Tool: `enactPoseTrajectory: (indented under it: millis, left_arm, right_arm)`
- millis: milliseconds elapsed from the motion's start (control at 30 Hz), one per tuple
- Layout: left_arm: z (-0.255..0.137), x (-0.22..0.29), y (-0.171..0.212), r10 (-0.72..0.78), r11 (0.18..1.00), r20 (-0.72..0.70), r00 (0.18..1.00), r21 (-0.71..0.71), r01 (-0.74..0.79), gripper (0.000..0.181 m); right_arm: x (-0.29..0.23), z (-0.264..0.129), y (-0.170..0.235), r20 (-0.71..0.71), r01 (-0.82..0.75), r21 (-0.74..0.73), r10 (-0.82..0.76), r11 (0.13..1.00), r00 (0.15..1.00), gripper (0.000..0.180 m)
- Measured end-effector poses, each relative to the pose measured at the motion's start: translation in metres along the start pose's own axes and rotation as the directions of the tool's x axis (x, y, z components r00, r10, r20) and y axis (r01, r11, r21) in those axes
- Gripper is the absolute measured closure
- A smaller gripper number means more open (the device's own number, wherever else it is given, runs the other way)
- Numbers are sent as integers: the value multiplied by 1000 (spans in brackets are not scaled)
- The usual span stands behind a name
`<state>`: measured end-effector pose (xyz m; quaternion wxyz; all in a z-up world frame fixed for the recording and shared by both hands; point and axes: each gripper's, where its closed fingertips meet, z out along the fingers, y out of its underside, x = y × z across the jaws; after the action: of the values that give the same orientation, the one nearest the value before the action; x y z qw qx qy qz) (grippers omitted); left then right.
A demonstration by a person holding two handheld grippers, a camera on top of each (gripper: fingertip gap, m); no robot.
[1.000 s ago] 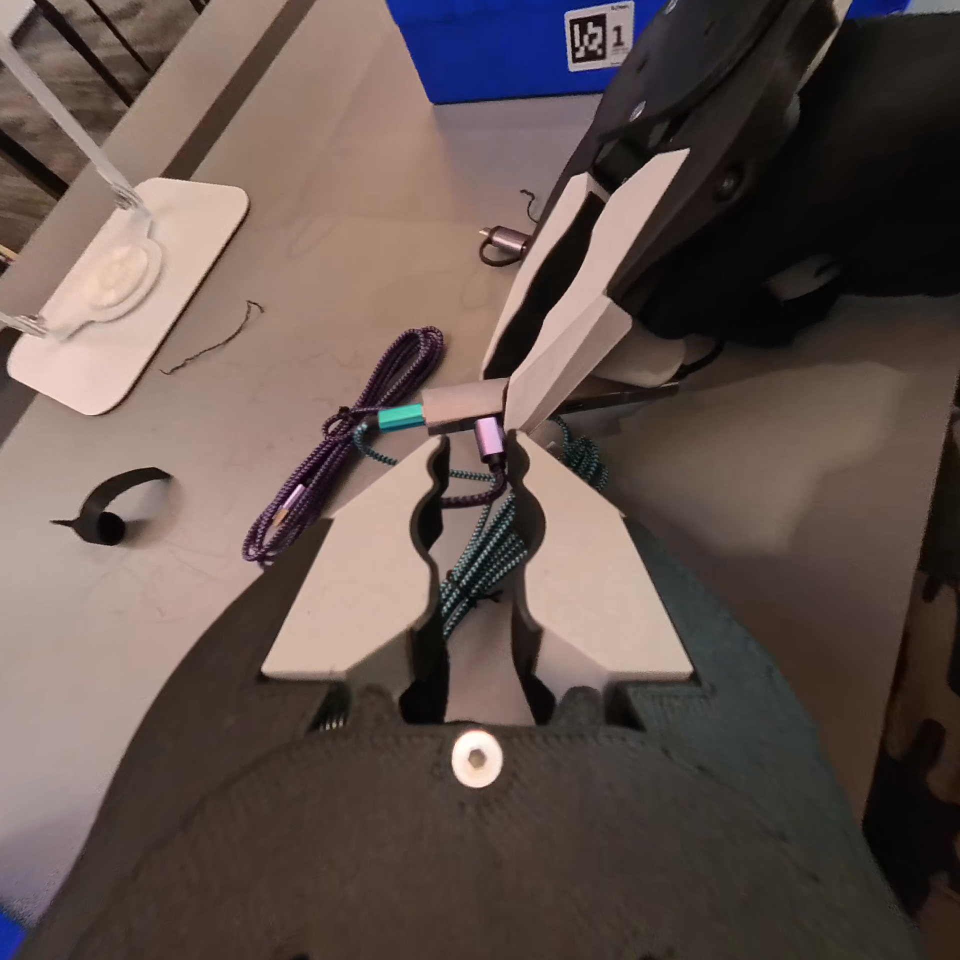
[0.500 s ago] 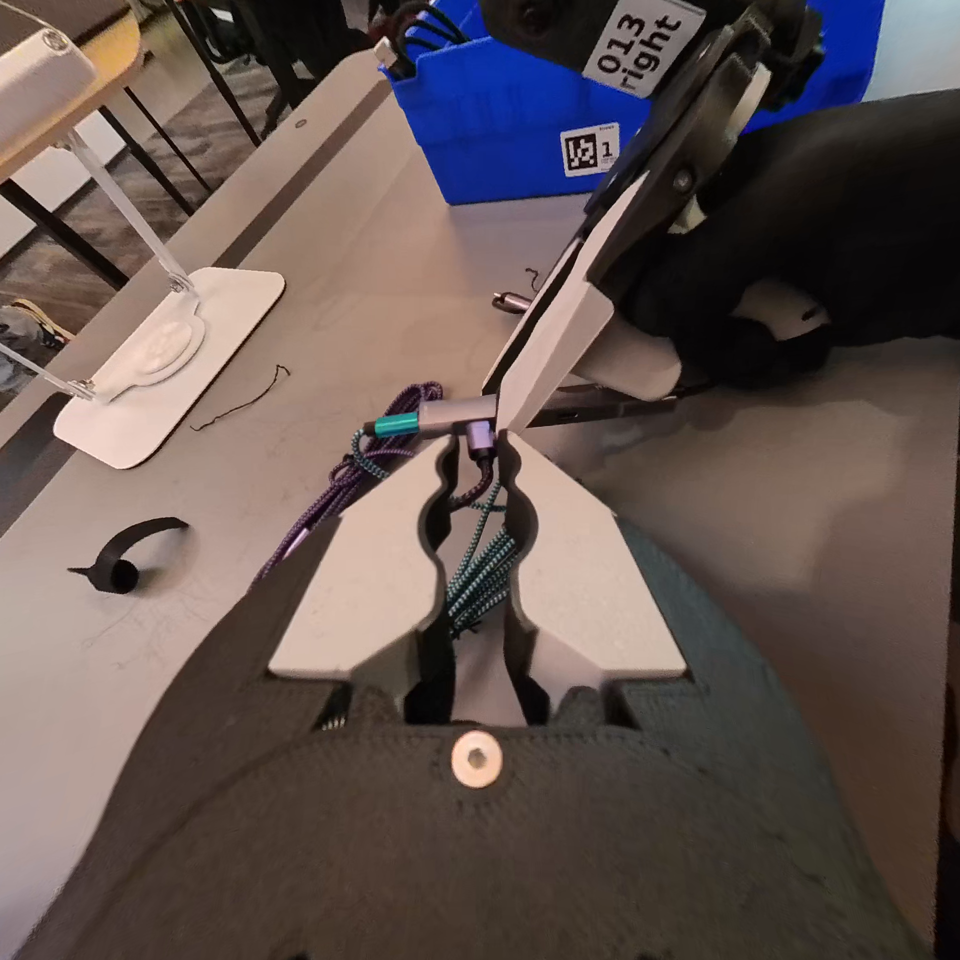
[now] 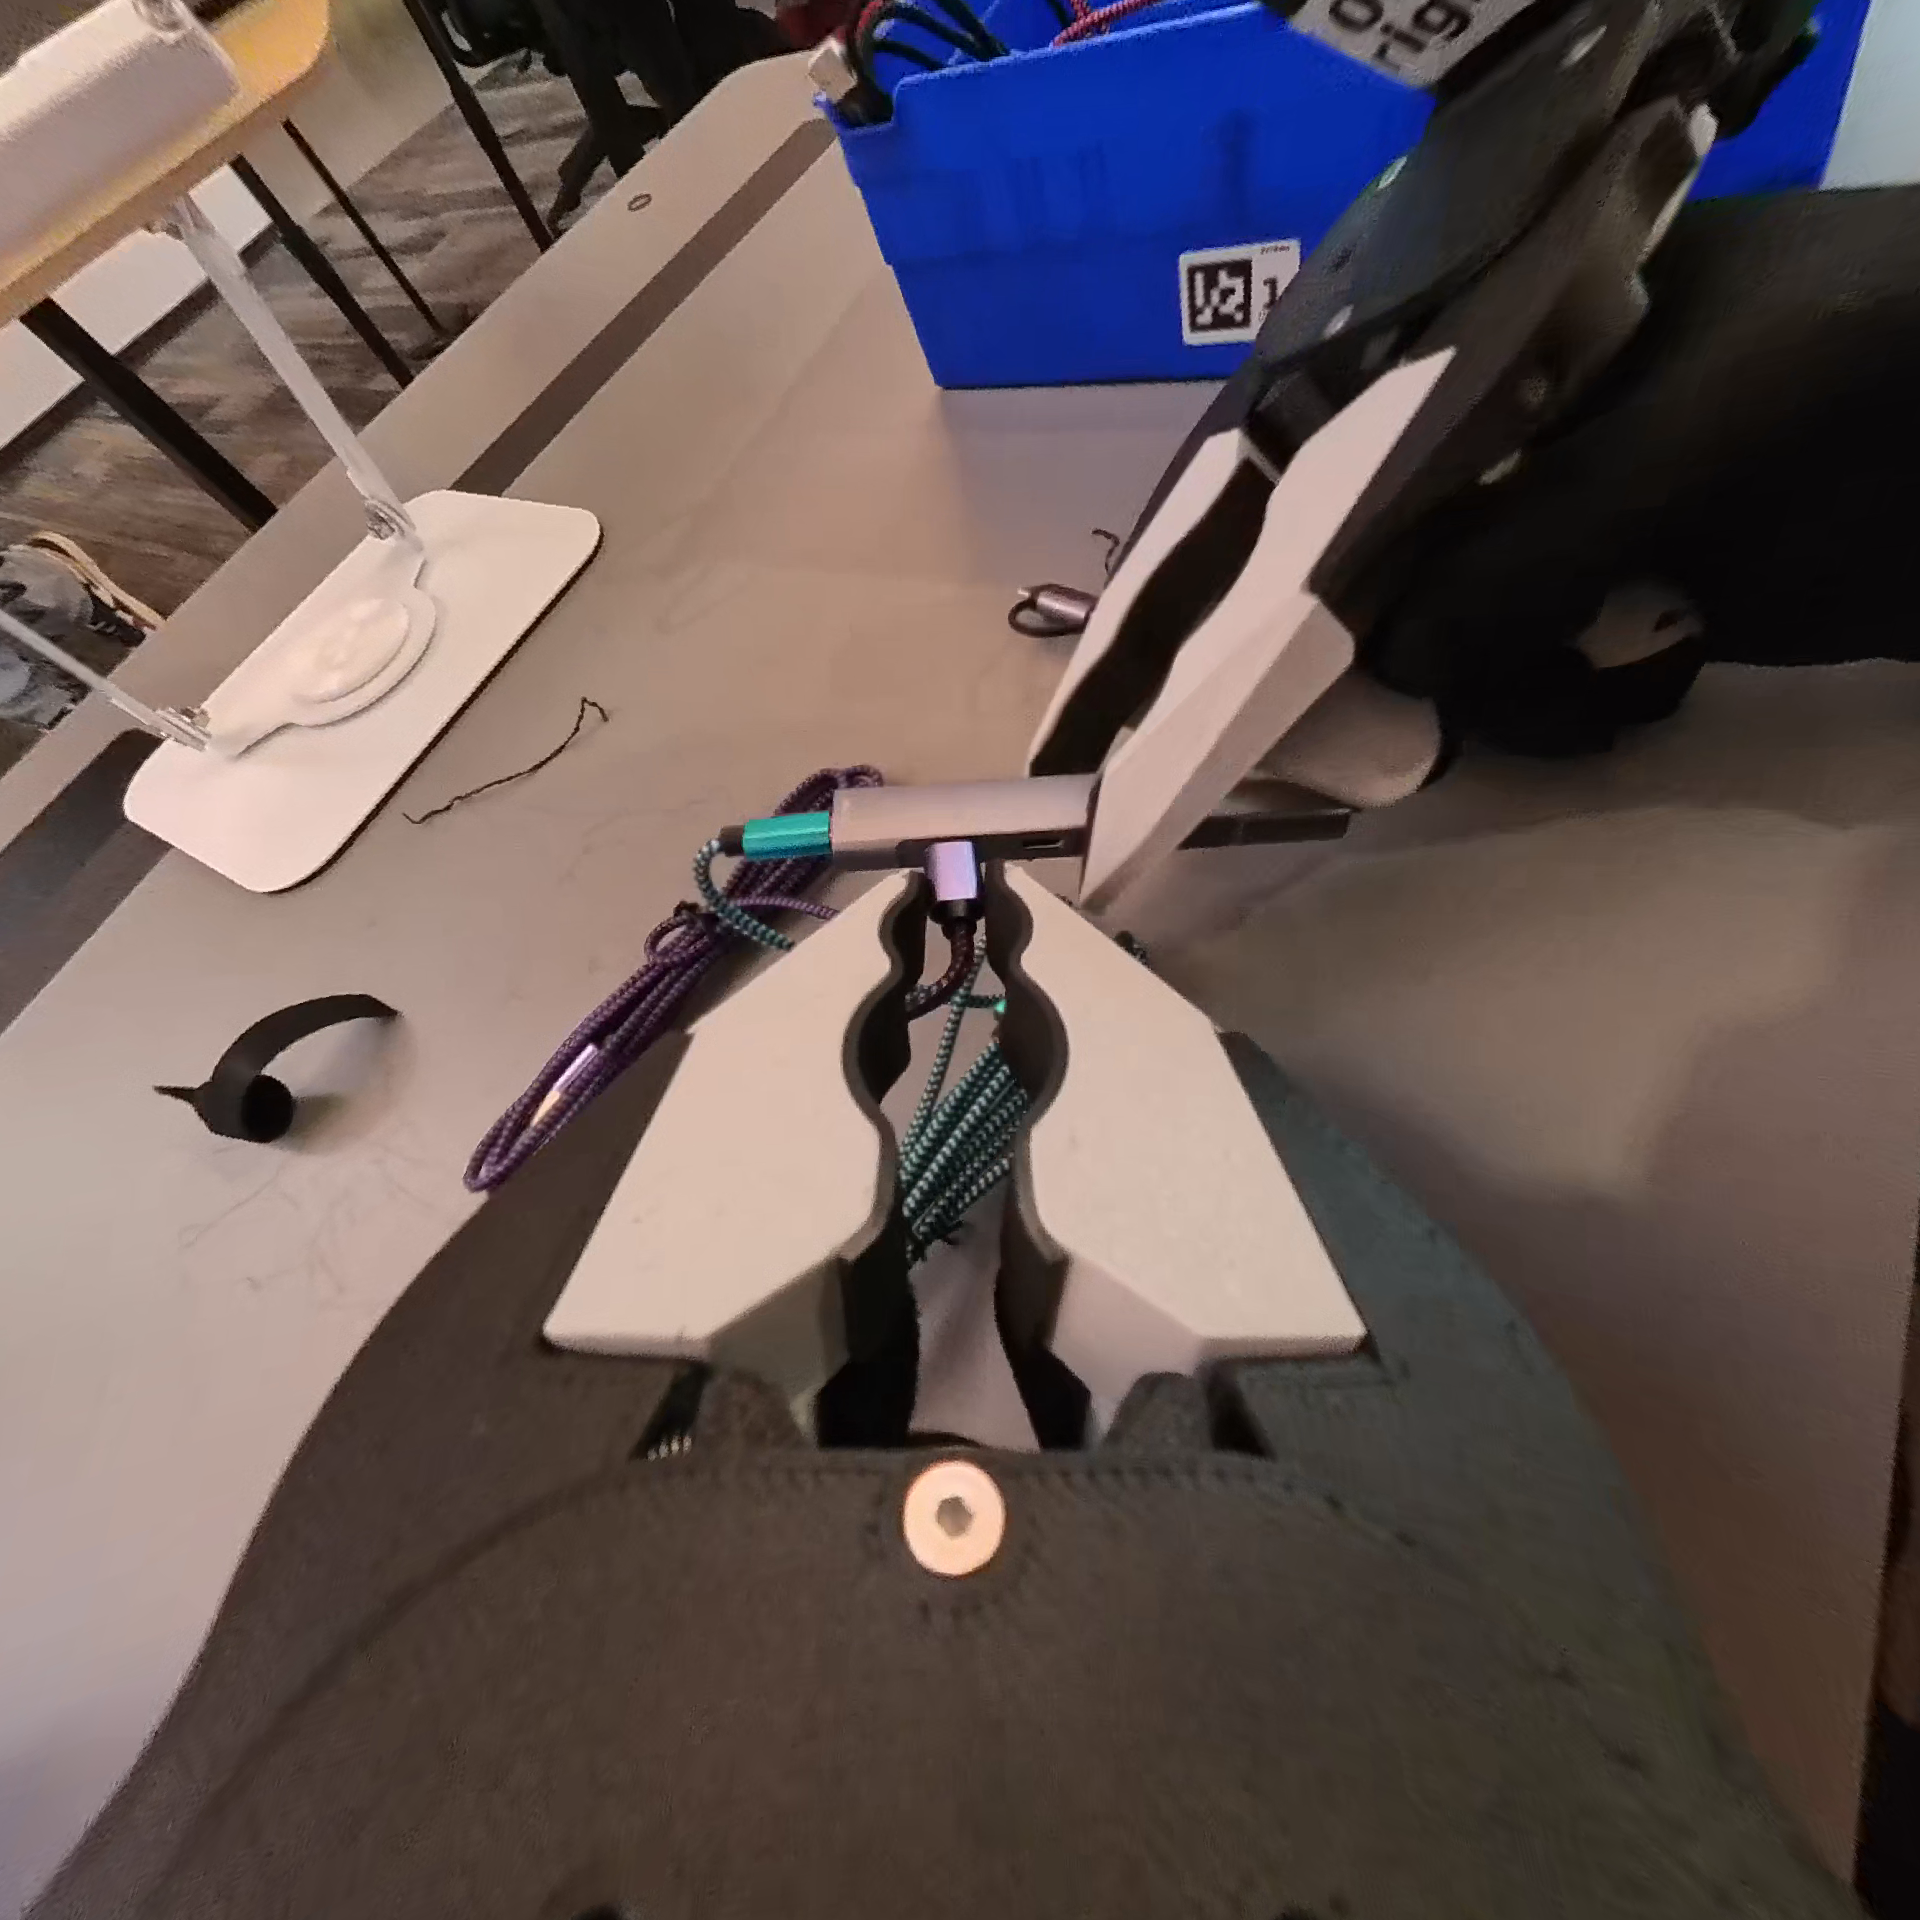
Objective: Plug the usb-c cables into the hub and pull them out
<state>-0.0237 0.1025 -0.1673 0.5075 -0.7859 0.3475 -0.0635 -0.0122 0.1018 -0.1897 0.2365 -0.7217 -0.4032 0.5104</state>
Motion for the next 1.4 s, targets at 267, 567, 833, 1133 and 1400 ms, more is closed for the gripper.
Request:
enactPoseTrajectory:
  millis: [267, 567, 833, 1133, 1400]
  left_arm:
    - [7, 6, 1, 7, 999, 15, 1000, -36, -7, 171]
    - [12, 3, -2, -15, 1000, 49, 999, -18, 16, 161]
    - [16, -4, -1, -53, 997, 83, 995, -51, 57, 163]
    - [22, 2, 10, -63, 993, 45, 997, -99, 68, 172]
    - [21, 3, 7, -47, 994, 55, 997, -96, 52, 173]
  right_arm:
    - [9, 5, 5, -177, 165, -112, -184, 980, 967, 158]
    - [9, 6, 3, -99, 10, -28, -13, 1000, 995, 158]
    - [10, 4, -3, -98, -20, 32, 23, 999, 995, 158]
    - [14, 3, -4, -118, -19, 41, 24, 999, 993, 158]
    - [14, 1, -5, -105, -13, 46, 18, 999, 994, 158]
